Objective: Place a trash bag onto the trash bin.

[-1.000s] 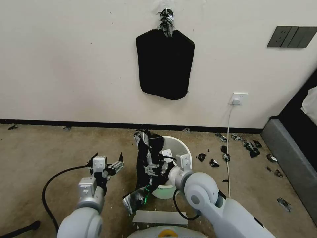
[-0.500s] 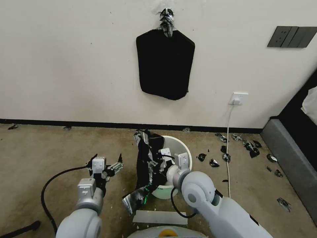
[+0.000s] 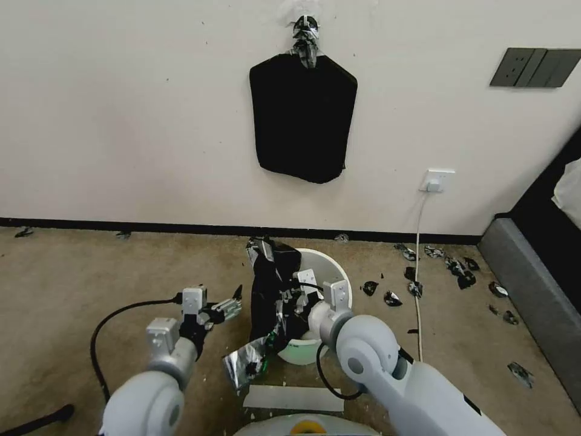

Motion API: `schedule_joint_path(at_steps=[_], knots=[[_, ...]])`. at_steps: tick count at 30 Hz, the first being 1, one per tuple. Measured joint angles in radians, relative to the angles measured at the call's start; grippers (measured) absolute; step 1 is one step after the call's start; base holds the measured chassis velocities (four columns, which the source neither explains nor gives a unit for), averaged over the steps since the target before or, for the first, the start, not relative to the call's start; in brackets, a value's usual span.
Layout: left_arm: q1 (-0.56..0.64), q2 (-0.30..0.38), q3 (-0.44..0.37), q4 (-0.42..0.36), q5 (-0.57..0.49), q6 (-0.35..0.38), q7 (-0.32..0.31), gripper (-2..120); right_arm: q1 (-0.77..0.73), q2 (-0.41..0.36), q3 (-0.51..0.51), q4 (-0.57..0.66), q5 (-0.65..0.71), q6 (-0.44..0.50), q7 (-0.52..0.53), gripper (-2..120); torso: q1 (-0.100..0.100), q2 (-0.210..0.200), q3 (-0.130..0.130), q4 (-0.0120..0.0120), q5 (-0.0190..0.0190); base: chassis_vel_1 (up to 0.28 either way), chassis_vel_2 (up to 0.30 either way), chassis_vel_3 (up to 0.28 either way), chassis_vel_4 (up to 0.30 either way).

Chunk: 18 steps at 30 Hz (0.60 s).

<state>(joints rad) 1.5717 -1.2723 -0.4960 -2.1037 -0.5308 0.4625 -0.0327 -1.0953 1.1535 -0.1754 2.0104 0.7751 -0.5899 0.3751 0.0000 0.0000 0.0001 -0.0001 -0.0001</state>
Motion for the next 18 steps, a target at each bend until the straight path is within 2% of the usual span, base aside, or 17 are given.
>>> schedule_joint_path(at_steps=[5, 6, 8, 13, 18], knots=[[-0.058, 0.006, 0.026, 0.038, -0.078, 0.073, 0.013, 100, 0.002, -0.007, -0.001, 0.018, -0.004, 0.003, -0.004, 0, 0.000, 0.000, 0.000, 0.0000, 0.0001, 0.000, 0.000, 0.000, 0.000], [-0.076, 0.006, 0.040, 0.048, -0.115, 0.115, 0.016, 100, 0.003, -0.009, -0.001, 0.024, -0.005, 0.003, -0.004, 0, 0.000, 0.000, 0.000, 0.0000, 0.0001, 0.000, 0.000, 0.000, 0.000], [-0.101, 0.004, 0.062, 0.066, -0.139, 0.152, 0.016, 100, 0.003, -0.010, -0.001, 0.029, -0.006, 0.003, -0.005, 0, 0.000, 0.000, 0.000, 0.0001, 0.0002, 0.000, 0.000, 0.000, 0.000], [-0.142, -0.013, 0.097, 0.088, -0.141, 0.171, 0.006, 100, -0.002, -0.008, 0.000, 0.029, -0.011, 0.003, -0.006, 0, 0.000, 0.000, 0.000, 0.0000, 0.0002, 0.000, 0.000, 0.000, 0.000], [-0.175, -0.018, 0.123, 0.111, -0.123, 0.205, -0.030, 100, -0.007, -0.006, 0.002, 0.031, -0.013, 0.003, -0.006, 0, 0.000, 0.000, 0.000, 0.0000, 0.0001, 0.000, 0.000, 0.000, 0.000]])
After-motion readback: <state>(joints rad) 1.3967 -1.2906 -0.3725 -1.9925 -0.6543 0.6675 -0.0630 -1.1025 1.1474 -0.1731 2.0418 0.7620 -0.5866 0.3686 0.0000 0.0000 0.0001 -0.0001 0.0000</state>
